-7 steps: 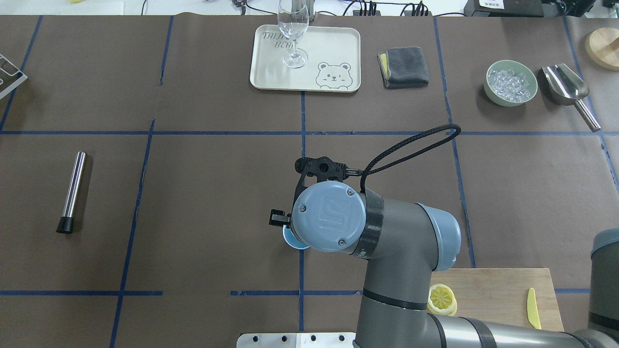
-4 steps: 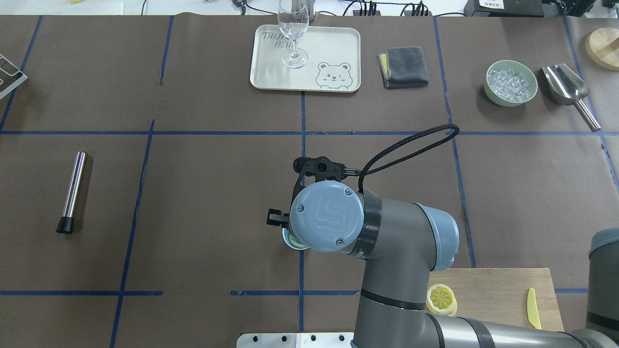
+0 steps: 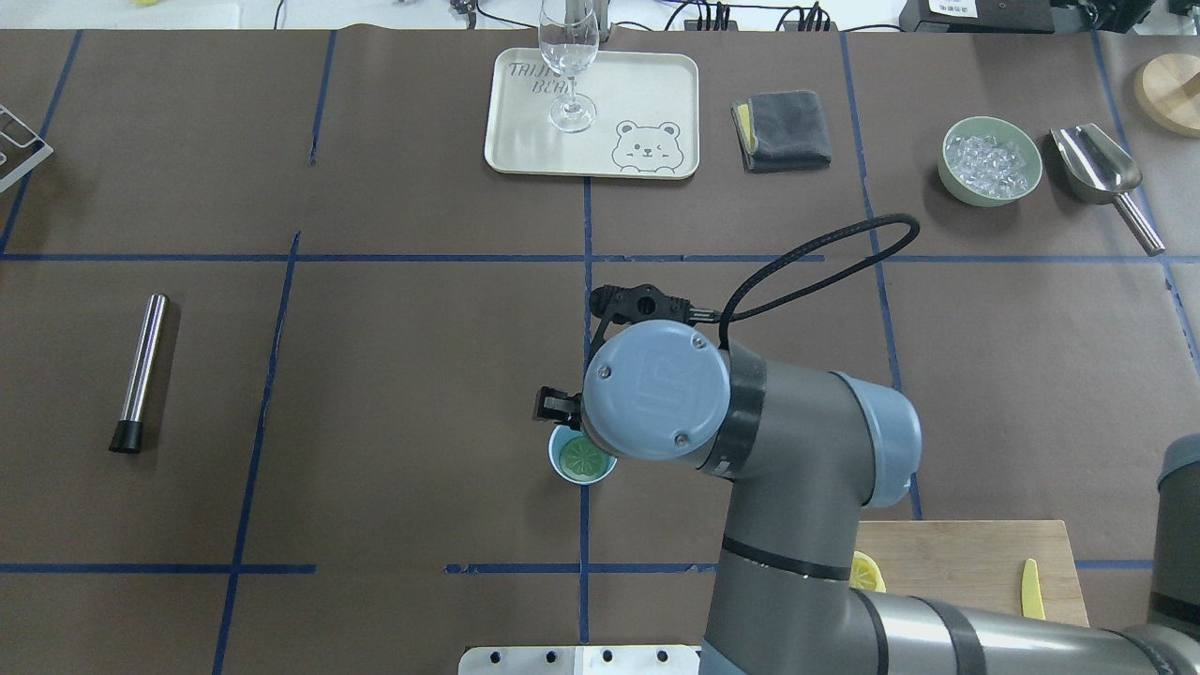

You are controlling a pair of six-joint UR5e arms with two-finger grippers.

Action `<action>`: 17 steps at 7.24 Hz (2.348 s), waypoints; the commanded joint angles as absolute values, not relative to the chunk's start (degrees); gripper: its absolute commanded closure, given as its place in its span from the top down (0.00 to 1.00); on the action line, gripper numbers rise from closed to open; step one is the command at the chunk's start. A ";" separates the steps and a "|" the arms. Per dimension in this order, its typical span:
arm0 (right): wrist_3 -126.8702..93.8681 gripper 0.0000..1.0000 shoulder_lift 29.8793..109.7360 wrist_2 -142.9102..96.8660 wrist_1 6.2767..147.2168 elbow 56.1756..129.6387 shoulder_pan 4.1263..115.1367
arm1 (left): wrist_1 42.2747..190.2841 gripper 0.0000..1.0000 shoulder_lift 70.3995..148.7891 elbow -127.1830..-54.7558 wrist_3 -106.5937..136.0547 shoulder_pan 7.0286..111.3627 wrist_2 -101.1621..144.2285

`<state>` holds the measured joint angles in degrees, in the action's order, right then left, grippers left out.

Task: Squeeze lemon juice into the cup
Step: 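Withdraw the right arm to rest while the left gripper reaches the steel rod, then grasp the steel stirring rod with the left gripper and lift it upright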

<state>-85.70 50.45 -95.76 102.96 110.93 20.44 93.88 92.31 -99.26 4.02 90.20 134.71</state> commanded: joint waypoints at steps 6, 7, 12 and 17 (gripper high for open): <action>-29.19 1.00 74.83 -127.83 107.94 117.87 64.88 | 89.64 1.00 93.61 -111.71 35.21 63.93 132.01; -21.52 1.00 80.10 -133.88 103.67 115.16 72.09 | 89.91 1.00 93.86 -109.10 35.50 61.81 132.10; -9.23 1.00 88.07 -142.73 91.93 104.07 83.94 | 101.43 1.00 96.23 -95.55 40.78 56.16 132.36; -9.32 1.00 87.80 -142.73 91.93 104.59 84.29 | 105.09 1.00 99.93 -85.71 39.90 56.16 132.01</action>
<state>-9.31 87.84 -142.73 91.93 104.39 84.24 102.76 99.87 -87.89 39.96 56.22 132.14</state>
